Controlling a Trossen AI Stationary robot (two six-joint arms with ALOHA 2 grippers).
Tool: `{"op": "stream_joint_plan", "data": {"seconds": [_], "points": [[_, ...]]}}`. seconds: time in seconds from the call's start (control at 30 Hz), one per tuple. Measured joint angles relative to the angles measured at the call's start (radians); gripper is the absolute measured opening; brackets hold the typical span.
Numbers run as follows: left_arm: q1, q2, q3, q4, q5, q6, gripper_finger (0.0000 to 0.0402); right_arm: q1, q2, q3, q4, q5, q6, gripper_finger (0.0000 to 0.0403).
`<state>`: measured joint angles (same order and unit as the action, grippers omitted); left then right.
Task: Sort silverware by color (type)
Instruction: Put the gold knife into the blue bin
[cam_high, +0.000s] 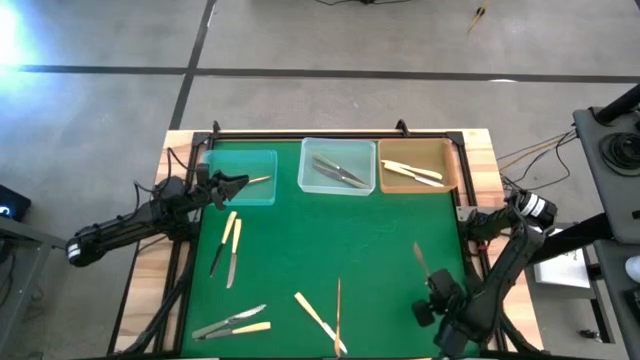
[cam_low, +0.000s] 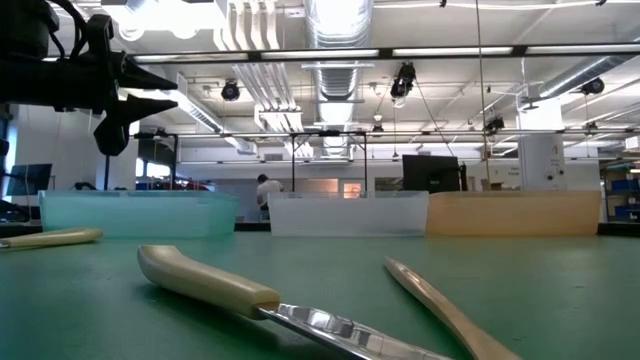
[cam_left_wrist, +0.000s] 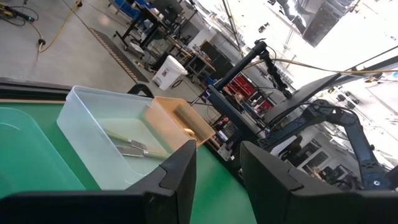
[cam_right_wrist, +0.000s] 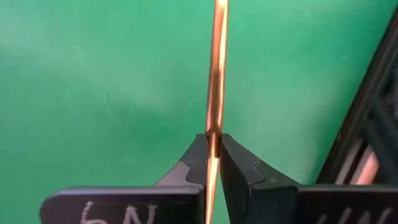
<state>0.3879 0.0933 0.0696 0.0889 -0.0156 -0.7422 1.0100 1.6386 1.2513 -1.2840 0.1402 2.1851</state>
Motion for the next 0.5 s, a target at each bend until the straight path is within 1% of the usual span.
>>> {"op": "stream_joint_plan", "data": {"seconds": [0.1, 0.2, 0.37, 0.5], "points": [[0.0, 0.0, 0.0, 0.0, 0.0, 0.0, 0.0109, -0.001, -0.005, 0.026, -0.115, 0.025, -0.011, 0.0012], [0.0, 0.0, 0.0, 0.0, 0.0, 0.0, 0.0109, 0.0, -0.03, 0.038, -0.176, 0.042, -0.025, 0.0012], [0.0, 0.0, 0.0, 0.0, 0.0, 0.0, 0.0109, -0.005, -0.064, 0.031, -0.201, 0.077, -0.042, 0.0011], [0.0, 0.0, 0.0, 0.0, 0.0, 0.0, 0.0109, -0.041, -0.082, 0.022, -0.206, 0.102, -0.102, 0.0011]]}}
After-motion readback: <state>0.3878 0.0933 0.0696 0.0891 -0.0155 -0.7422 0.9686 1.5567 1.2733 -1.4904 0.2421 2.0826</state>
